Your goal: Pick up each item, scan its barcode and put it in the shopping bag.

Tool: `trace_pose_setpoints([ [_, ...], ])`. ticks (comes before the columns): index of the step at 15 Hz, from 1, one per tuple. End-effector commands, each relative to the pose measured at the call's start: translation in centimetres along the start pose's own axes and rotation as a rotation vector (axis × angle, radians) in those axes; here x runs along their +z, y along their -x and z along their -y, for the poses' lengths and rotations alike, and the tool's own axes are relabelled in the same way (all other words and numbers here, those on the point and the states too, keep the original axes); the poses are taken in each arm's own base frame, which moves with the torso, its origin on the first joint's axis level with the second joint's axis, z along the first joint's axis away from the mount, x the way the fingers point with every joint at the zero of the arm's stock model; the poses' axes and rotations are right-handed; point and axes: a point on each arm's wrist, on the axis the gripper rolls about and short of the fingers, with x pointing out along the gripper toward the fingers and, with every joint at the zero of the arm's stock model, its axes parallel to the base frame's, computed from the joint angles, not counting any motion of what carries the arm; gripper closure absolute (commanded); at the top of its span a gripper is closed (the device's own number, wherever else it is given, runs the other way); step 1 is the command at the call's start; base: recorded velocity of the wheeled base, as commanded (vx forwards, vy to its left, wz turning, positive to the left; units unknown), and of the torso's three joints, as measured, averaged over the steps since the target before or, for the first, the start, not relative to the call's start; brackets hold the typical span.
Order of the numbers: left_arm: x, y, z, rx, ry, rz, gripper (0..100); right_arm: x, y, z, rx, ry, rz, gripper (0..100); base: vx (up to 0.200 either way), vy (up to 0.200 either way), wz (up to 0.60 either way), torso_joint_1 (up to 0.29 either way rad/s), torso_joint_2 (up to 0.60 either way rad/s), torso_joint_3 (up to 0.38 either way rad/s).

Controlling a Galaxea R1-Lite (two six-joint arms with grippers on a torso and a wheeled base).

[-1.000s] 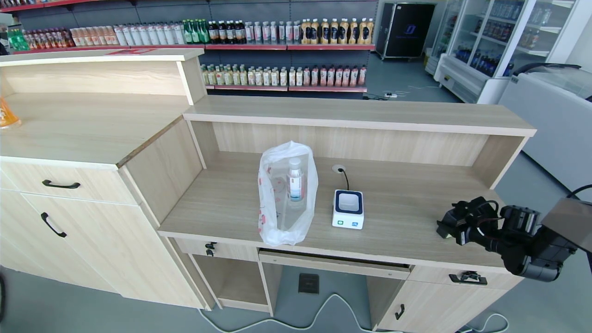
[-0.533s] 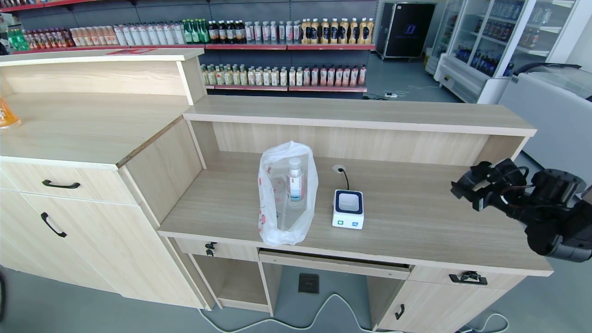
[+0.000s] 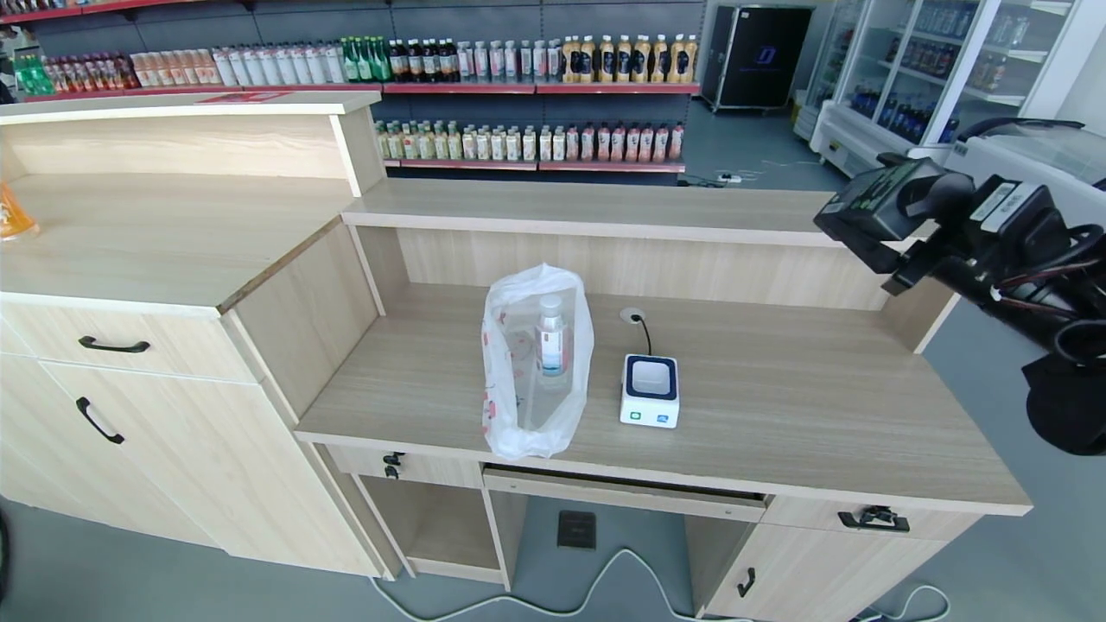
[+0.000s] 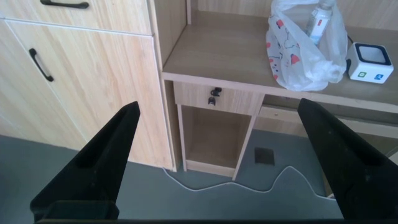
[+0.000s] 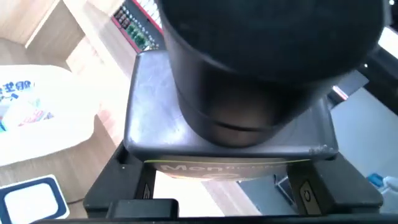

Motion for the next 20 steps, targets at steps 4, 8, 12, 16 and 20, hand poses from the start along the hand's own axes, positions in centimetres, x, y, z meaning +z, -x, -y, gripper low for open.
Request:
trace_pose_setpoints([
  [4, 0.0, 0.0, 0.0, 0.0, 0.0, 0.001, 0, 6.7, -4.6, -3.6, 0.164, -0.05, 0.312, 100, 0.0, 0.0, 0.0, 0.0, 0.0, 0.0],
  [8, 0.0, 0.0, 0.0, 0.0, 0.0, 0.001, 0, 11.0, -3.9, -7.4, 0.353, -0.023, 0.526, 100, 0.0, 0.0, 0.0, 0.0, 0.0, 0.0],
  [12, 0.0, 0.0, 0.0, 0.0, 0.0, 0.001, 0, 15.0, -3.6, -8.7, 0.376, -0.035, 0.646, 100, 0.0, 0.0, 0.0, 0.0, 0.0, 0.0],
  [16, 0.0, 0.0, 0.0, 0.0, 0.0, 0.001, 0, 17.3, -3.4, -9.7, 0.407, -0.069, 0.727, 100, 0.0, 0.0, 0.0, 0.0, 0.0, 0.0],
  [20, 0.0, 0.0, 0.0, 0.0, 0.0, 0.001, 0, 17.9, -3.6, -11.3, 0.446, -0.1, 0.755, 100, 0.0, 0.0, 0.0, 0.0, 0.0, 0.0],
])
